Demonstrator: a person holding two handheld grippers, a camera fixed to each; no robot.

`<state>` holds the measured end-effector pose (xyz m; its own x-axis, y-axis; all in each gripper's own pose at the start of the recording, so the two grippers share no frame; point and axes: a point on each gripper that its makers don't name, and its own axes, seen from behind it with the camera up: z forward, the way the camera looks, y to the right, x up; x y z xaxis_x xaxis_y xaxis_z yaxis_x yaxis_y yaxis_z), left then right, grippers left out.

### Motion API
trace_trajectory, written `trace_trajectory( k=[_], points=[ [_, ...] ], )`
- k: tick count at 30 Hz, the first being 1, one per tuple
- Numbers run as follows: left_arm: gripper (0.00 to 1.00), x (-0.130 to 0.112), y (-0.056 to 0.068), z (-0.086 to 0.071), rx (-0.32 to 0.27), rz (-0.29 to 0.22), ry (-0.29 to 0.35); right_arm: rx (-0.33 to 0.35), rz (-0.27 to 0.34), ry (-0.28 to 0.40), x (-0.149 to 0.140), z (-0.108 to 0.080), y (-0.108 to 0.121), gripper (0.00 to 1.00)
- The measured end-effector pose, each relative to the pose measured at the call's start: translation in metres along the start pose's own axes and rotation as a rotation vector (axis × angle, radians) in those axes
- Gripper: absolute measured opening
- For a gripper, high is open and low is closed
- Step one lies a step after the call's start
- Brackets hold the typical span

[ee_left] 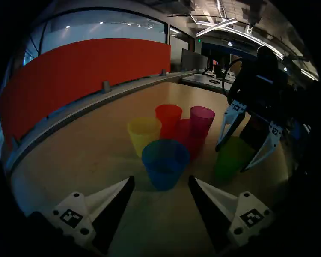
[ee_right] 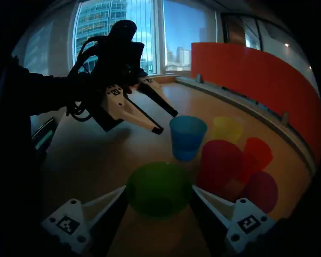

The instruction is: Pour water

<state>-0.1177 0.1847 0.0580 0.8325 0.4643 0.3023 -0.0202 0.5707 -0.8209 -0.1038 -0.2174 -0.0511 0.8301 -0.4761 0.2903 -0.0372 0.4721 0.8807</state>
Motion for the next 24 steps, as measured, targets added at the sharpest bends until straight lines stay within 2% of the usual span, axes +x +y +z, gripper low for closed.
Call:
trace_trajectory(
  k=[24],
  points=[
    [0.93, 0.007, 0.007, 0.031, -0.041, 0.01, -0.002, 0.022, -0.013, 0.011, 0.003, -0.007, -0.002, 0.92]
  ],
)
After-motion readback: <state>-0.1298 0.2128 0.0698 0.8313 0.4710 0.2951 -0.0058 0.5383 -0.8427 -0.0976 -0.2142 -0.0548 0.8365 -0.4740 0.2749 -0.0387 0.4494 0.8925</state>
